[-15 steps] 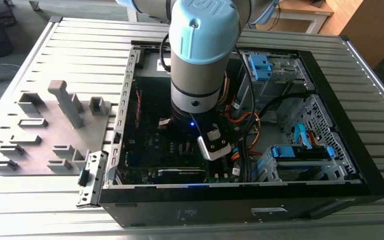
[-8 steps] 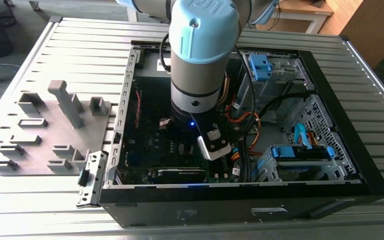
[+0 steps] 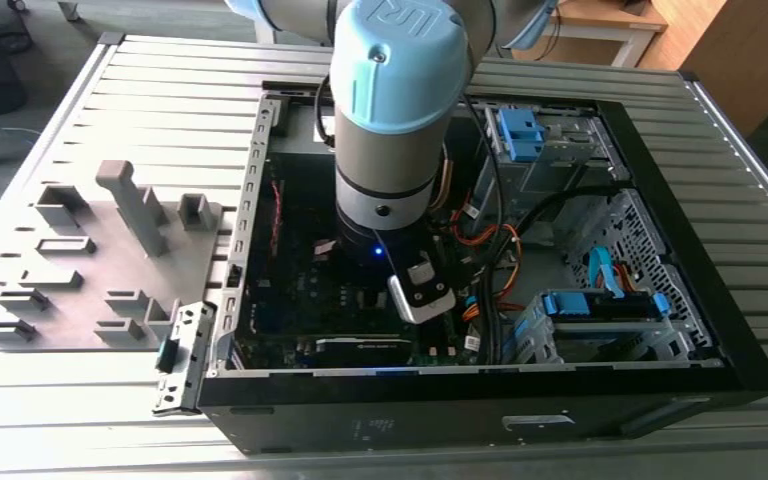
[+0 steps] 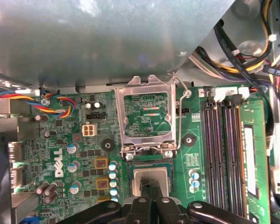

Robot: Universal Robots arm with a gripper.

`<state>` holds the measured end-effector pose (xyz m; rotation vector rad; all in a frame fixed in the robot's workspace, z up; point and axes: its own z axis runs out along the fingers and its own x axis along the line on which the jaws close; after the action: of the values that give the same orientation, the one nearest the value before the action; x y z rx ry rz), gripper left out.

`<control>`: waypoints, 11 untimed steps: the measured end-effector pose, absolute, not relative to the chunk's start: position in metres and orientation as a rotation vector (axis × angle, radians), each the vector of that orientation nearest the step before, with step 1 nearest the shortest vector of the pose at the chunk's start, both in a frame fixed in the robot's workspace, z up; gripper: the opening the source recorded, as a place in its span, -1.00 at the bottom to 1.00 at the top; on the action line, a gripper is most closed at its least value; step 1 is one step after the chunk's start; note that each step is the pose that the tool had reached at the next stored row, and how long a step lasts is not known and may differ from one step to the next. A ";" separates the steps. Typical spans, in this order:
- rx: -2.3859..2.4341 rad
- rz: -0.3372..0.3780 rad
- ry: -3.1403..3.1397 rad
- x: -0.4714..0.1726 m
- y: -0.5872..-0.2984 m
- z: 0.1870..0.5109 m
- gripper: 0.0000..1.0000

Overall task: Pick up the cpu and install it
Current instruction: 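Place the cpu into insertion slot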

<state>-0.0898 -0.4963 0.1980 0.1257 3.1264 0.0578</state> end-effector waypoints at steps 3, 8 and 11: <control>0.126 0.056 3.126 -0.090 -0.496 0.197 -0.79; 0.126 0.057 3.126 -0.090 -0.496 0.195 -0.79; 0.126 0.056 3.126 -0.090 -0.496 0.195 -0.79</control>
<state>-0.0899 -0.4963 0.1952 0.1259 3.1264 0.0565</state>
